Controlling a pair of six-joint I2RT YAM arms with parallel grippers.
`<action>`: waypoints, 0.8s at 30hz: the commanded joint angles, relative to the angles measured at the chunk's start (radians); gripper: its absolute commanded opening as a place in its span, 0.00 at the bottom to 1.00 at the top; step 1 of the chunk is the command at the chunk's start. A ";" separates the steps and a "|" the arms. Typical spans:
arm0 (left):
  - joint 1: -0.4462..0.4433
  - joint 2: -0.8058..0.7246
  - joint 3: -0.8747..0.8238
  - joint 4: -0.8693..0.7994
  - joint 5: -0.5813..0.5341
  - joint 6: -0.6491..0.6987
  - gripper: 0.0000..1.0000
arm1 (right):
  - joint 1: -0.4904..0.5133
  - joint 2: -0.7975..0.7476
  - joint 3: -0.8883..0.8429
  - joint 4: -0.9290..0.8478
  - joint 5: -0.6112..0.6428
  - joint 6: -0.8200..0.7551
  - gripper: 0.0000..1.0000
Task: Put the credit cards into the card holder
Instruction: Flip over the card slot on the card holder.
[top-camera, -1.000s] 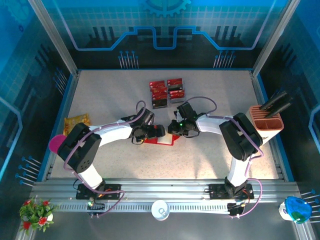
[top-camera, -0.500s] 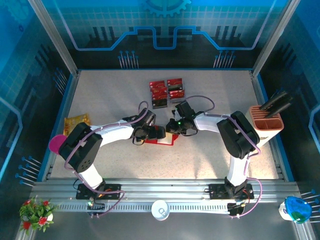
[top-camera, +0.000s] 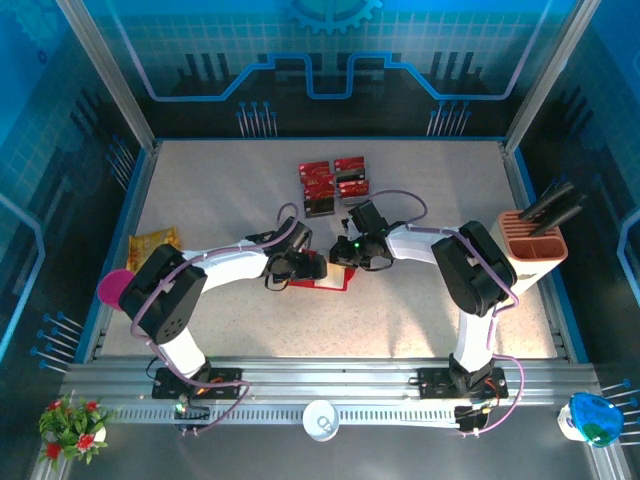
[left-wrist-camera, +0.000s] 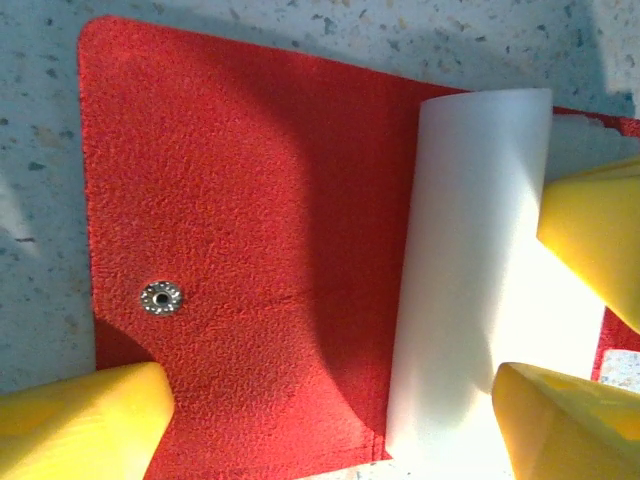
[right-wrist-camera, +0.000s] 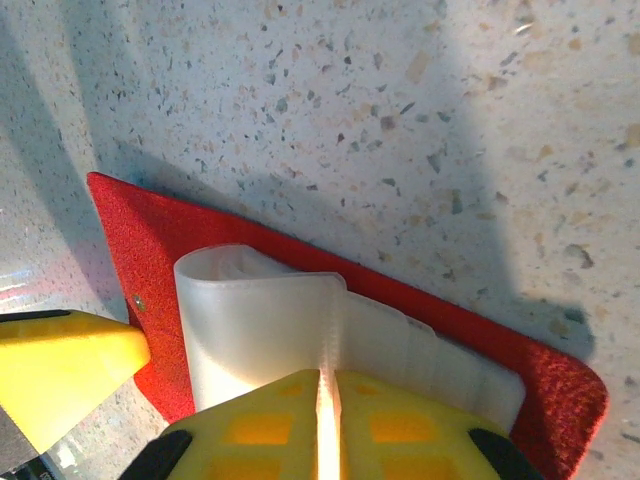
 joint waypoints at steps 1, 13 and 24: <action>-0.005 0.083 -0.043 -0.053 0.004 0.029 0.83 | -0.013 -0.012 0.010 -0.013 -0.021 0.016 0.14; -0.006 0.103 -0.035 -0.045 0.026 0.033 0.65 | -0.035 -0.043 -0.002 -0.013 -0.032 0.018 0.18; -0.006 0.058 -0.047 0.002 0.026 0.003 0.91 | -0.039 -0.027 -0.004 -0.017 -0.035 0.004 0.14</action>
